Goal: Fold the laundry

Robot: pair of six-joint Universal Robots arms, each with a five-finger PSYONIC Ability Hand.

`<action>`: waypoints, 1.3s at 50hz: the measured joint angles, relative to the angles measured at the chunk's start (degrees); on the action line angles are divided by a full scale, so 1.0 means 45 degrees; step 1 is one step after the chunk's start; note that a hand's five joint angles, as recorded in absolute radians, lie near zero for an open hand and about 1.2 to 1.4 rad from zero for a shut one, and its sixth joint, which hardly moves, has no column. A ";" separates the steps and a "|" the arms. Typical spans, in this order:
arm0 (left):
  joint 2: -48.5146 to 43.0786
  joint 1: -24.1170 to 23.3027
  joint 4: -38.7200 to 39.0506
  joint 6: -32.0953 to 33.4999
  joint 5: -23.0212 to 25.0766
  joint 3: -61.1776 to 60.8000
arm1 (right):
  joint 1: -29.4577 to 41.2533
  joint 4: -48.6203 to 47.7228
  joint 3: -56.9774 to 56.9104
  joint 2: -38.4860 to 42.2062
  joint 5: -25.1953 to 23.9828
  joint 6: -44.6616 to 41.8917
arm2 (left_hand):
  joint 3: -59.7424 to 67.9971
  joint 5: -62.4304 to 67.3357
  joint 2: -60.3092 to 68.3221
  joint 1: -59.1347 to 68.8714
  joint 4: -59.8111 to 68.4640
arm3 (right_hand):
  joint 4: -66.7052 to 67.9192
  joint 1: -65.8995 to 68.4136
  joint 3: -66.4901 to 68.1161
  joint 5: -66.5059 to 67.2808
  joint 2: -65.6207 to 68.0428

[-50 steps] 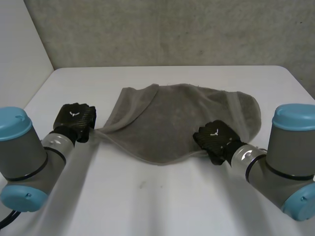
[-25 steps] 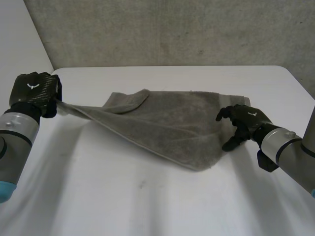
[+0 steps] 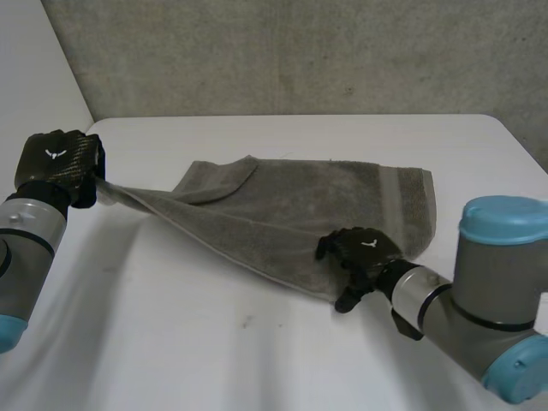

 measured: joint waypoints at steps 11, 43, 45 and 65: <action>0.0003 0.0000 0.0045 -0.0015 -0.0018 -0.0017 | 0.1087 -0.0568 -0.1158 0.1739 0.1004 -0.0087 | 0.0000 0.0002 0.0000 0.0000 0.0000 | 0.0547 0.0069 0.0417 0.0456 0.0241; 0.1331 -0.1978 -0.1380 -0.0260 0.1124 -0.0425 | 0.0398 0.5497 -0.3565 -0.3313 0.2751 -0.6897 | 0.0001 0.0000 0.0000 0.0000 0.0000 | 0.9443 0.7037 0.9220 0.8954 0.9064; 0.1468 -0.2144 -0.1994 -0.0233 0.1129 -0.0322 | 0.0190 0.7340 -0.4017 -0.3269 0.2755 -0.8003 | 0.0001 0.0000 0.0000 -0.0001 0.0000 | 0.9444 0.7037 0.9221 0.8955 0.9064; -0.4928 -0.3577 -0.2752 0.0839 0.0473 0.8133 | -0.0235 0.3246 -0.9001 0.0714 0.5008 -1.0914 | 0.0005 0.0000 0.0002 0.0001 0.0002 | 0.9453 0.7037 0.9263 0.8969 0.9070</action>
